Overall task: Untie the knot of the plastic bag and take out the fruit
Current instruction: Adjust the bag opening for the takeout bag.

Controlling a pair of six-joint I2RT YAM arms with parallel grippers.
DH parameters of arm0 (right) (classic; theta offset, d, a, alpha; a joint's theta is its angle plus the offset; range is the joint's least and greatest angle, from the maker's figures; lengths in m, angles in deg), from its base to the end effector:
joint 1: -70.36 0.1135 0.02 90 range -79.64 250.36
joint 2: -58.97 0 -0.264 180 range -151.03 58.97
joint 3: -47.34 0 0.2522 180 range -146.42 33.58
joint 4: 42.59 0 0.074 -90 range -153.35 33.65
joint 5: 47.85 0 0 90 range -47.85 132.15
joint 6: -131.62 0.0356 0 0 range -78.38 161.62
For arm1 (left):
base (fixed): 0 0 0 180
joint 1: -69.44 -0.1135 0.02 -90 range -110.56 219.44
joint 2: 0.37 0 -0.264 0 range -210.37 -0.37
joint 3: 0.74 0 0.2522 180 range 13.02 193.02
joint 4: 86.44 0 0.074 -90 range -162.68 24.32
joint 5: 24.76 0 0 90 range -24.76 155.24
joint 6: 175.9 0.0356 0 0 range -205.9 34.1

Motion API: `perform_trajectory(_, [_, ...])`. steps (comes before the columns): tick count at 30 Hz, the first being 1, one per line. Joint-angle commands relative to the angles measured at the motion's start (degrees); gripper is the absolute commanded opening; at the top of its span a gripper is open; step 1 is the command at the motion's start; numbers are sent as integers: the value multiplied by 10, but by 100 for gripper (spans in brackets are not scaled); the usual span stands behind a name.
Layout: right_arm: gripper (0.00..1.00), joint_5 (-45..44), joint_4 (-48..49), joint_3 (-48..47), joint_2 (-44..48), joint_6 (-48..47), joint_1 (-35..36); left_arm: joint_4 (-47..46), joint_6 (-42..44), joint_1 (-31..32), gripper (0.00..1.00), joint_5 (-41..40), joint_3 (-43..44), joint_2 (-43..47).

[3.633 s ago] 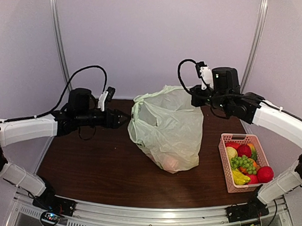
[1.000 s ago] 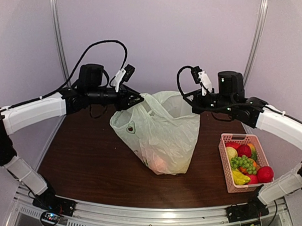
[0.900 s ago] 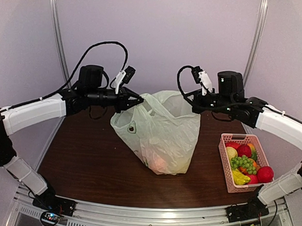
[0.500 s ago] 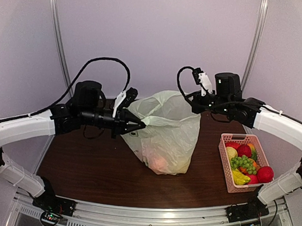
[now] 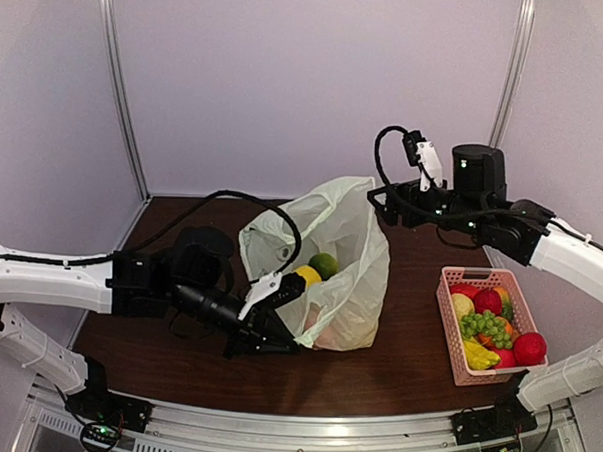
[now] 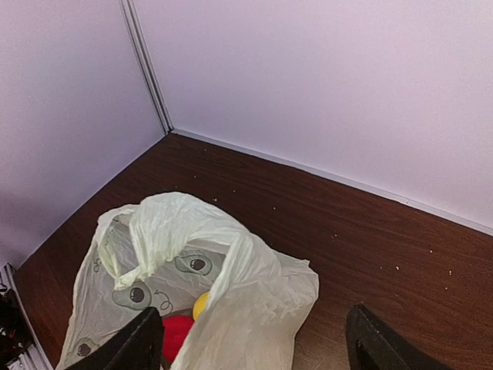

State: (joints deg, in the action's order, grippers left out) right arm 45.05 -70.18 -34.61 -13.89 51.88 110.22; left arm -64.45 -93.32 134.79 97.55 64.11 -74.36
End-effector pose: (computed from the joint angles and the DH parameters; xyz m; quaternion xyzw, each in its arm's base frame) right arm 0.2254 0.1905 0.3709 -0.2215 0.7806 0.2660 0.5204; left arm 0.1017 -0.2672 0.2734 0.5247 0.6657 -0.4751 0.2363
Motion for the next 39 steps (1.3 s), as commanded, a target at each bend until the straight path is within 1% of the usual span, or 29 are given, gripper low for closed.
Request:
perform_trajectory(1, [83, 3, -22, 5, 65, -15, 37, -19, -15, 10, 0, -4, -6, -12])
perform_trajectory(3, [82, 8, -33, 0, 73, -25, 63, -21, -15, 16, 0, -1, -4, -24])
perform_trajectory(7, [76, 23, -37, -11, 55, -31, 129, -27, -18, 20, 0, -2, -4, -42])
perform_trajectory(12, [68, -9, -51, -41, -34, -14, 178, -38, -25, 29, 0, -3, -7, -48])
perform_trajectory(15, [67, -37, -67, -61, -88, -5, 189, -37, -29, 34, 0, -2, -8, -48])
perform_trajectory(20, [69, -76, -94, -94, -163, 19, 190, -31, -32, 53, 0, -17, -14, -44])
perform_trajectory(25, [77, -120, -140, -120, -230, 34, 189, -29, -36, 67, 0, -33, -17, -37])
perform_trajectory(27, [81, -121, -151, -114, -238, 42, 189, -29, -38, 70, 0, -45, -18, -31])
perform_trajectory(30, [83, -108, -165, -82, -237, 59, 190, -30, -40, 71, 1, -63, -19, -19])
perform_trajectory(32, [83, -89, -169, -52, -226, 74, 191, -33, -42, 71, 6, -79, -21, -6])
perform_trajectory(33, [83, -78, -168, -35, -217, 80, 192, -34, -45, 71, 13, -91, -23, 1])
perform_trajectory(36, [81, -46, -159, 24, -178, 99, 202, -35, -60, 71, 41, -152, -28, 28])
perform_trajectory(37, [79, -36, -153, 44, -161, 105, 206, -36, -71, 71, 52, -182, -29, 38])
perform_trajectory(39, [76, -9, -142, 79, -132, 120, 216, -28, -90, 71, 65, -241, -27, 57])
